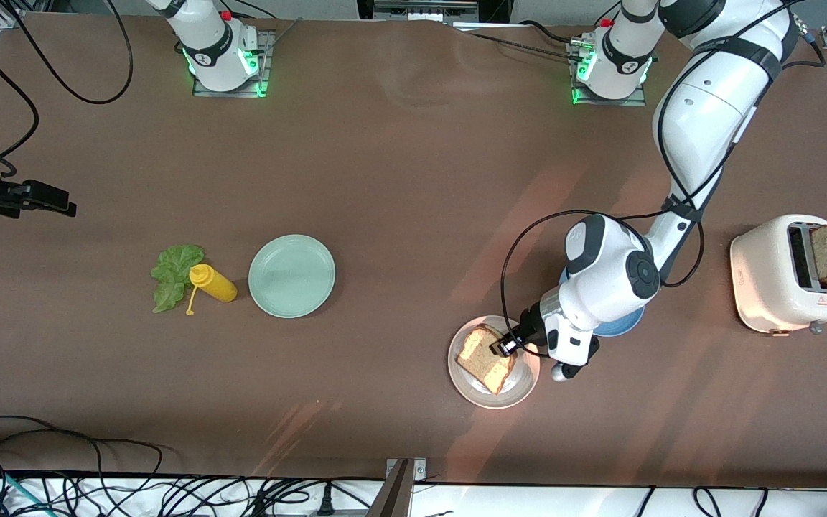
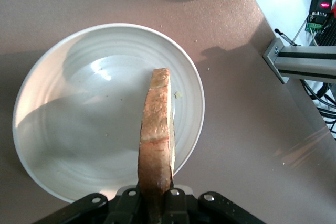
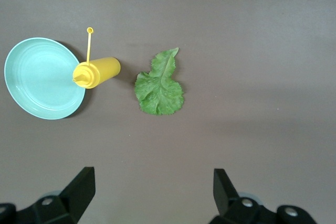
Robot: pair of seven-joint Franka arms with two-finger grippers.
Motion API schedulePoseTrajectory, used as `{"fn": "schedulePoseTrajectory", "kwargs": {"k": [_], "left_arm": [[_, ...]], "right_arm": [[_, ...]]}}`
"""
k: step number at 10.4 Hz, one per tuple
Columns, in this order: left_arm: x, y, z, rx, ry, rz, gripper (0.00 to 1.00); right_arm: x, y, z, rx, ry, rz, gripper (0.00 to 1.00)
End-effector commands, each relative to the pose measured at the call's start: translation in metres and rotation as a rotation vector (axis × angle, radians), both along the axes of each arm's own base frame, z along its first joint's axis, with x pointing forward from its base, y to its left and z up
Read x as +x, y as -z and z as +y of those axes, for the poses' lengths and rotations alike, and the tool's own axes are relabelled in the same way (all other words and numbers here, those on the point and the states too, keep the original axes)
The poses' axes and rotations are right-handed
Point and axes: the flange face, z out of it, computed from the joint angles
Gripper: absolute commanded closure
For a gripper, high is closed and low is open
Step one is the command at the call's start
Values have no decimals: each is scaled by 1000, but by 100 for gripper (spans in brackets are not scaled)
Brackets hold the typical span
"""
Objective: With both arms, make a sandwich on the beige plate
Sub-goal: 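Lower the bread onto the beige plate and open the left gripper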
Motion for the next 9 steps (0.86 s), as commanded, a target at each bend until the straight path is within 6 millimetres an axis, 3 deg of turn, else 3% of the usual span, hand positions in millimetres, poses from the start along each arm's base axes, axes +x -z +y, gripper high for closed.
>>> {"fn": "schedulePoseTrajectory", "kwargs": {"k": [1,4,5,6,8,9], "left_arm": [[-6,4,-10,2,15,19,100],[-11,10,-15,11,35,46,100],[-11,12,-15,13,38,47,93],[-11,11,-15,12,36,47,45],[-9,8,-12,13,32,42,4],[-6,6,-4,14,25,40,0]], "right_arm": [[0,-3,-1,21,1,4,0],[1,0,-1,19,-1,10,0],[3,4,-1,20,1,16,0],[3,6,-1,18,4,19,0],[7,19,-5,18,18,39,0],[9,23,-8,20,15,46,0]]}}
